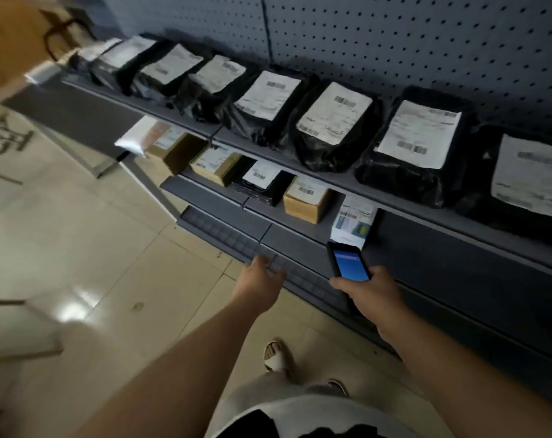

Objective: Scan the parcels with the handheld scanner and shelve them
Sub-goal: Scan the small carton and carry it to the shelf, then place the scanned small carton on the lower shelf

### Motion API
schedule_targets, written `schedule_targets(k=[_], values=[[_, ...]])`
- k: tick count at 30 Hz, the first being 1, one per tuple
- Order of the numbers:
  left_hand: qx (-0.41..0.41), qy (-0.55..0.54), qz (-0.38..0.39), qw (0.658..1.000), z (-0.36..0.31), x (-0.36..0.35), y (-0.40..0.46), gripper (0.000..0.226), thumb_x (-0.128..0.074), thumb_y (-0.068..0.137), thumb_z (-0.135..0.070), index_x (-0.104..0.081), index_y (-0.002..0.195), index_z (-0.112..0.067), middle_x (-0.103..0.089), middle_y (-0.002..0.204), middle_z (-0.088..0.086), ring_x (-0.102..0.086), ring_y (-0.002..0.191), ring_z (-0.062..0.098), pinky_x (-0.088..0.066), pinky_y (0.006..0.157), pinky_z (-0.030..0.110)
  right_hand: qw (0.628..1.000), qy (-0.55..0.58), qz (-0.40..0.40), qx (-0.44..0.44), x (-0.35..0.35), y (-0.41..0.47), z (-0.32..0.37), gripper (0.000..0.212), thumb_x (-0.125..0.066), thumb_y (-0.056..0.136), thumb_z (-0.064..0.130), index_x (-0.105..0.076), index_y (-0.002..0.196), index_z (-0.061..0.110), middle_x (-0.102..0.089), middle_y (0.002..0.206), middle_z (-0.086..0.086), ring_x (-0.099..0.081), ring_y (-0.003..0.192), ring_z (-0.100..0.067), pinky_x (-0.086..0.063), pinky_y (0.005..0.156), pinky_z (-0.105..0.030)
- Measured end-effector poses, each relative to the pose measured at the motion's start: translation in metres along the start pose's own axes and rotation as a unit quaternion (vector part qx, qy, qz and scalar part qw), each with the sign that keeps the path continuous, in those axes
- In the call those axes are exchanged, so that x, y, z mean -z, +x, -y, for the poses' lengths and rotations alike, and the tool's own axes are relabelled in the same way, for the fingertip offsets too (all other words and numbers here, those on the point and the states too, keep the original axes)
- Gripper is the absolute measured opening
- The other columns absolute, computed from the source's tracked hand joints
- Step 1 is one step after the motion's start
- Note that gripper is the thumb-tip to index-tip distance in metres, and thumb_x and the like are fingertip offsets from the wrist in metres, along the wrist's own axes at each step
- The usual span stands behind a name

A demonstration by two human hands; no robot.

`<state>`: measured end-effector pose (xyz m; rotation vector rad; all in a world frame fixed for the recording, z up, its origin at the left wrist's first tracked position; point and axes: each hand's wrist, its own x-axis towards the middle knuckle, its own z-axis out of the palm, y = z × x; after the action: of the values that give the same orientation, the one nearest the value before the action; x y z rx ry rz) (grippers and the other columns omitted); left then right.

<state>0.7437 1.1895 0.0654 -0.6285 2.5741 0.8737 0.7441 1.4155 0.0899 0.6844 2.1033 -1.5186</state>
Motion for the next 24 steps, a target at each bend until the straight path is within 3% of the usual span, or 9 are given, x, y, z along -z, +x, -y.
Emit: schedule_targets(k=[3,6,11,15,19,24], values=[[0.030,0.002,-0.035,0.999,0.032,0.022,-0.012,0.067,-0.057,0.101,-0.057,-0.044,0.154,-0.018,-0.050,0.150,0.010,-0.059,0.127,0.029,-0.049,0.101,0.038,0.998,-0.041,0.042,0.025,-0.034,-0.002,0.020,0.065,-0.089,0.079,0.035,-0.046,0.123,0.016,-0.052,0.096,0.006,-0.053,0.081,-0.011,-0.047,0.068,-0.034],[0.059,-0.006,-0.065,0.996,0.065,0.052,-0.016,0.068,-0.056,0.101,-0.058,-0.042,0.155,-0.020,-0.047,0.152,0.008,-0.059,0.126,0.029,-0.052,0.104,0.043,0.991,-0.082,0.088,0.056,-0.078,-0.007,0.048,0.061,-0.087,0.081,0.037,-0.041,0.117,0.022,-0.052,0.096,0.005,-0.053,0.081,-0.010,-0.041,0.058,-0.029],[0.096,-0.005,-0.127,0.987,0.130,0.110,-0.012,0.065,-0.054,0.101,-0.058,-0.042,0.154,-0.022,-0.048,0.151,0.006,-0.058,0.127,0.030,-0.053,0.102,0.045,0.970,-0.156,0.146,0.116,-0.169,-0.020,0.100,0.064,-0.088,0.079,0.040,-0.043,0.119,0.019,-0.053,0.100,0.003,-0.054,0.082,-0.010,-0.040,0.058,-0.029],[0.134,-0.033,-0.165,0.976,0.193,0.159,-0.005,0.064,-0.055,0.100,-0.056,-0.044,0.152,-0.022,-0.050,0.149,0.006,-0.055,0.129,0.029,-0.052,0.103,0.044,0.955,-0.187,0.182,0.142,-0.252,-0.033,0.132,0.062,-0.091,0.076,0.038,-0.053,0.119,0.014,-0.064,0.103,-0.006,-0.064,0.085,-0.019,-0.046,0.062,-0.031],[0.186,-0.076,-0.191,0.961,0.260,0.207,0.001,0.063,-0.057,0.099,-0.054,-0.046,0.151,-0.020,-0.050,0.148,0.005,-0.056,0.129,0.029,-0.051,0.102,0.040,0.940,-0.211,0.215,0.161,-0.338,-0.052,0.158,0.074,-0.088,0.061,0.058,-0.053,0.116,0.021,-0.065,0.106,-0.004,-0.065,0.089,-0.022,-0.058,0.078,-0.043],[0.240,-0.114,-0.215,0.940,0.327,0.252,0.009,0.063,-0.059,0.097,-0.056,-0.047,0.149,-0.022,-0.051,0.146,0.004,-0.053,0.131,0.029,-0.051,0.106,0.047,0.916,-0.231,0.282,0.167,-0.426,-0.063,0.182,0.068,-0.088,0.080,0.042,-0.049,0.127,0.014,-0.060,0.111,-0.004,-0.060,0.092,-0.018,-0.045,0.066,-0.033]])
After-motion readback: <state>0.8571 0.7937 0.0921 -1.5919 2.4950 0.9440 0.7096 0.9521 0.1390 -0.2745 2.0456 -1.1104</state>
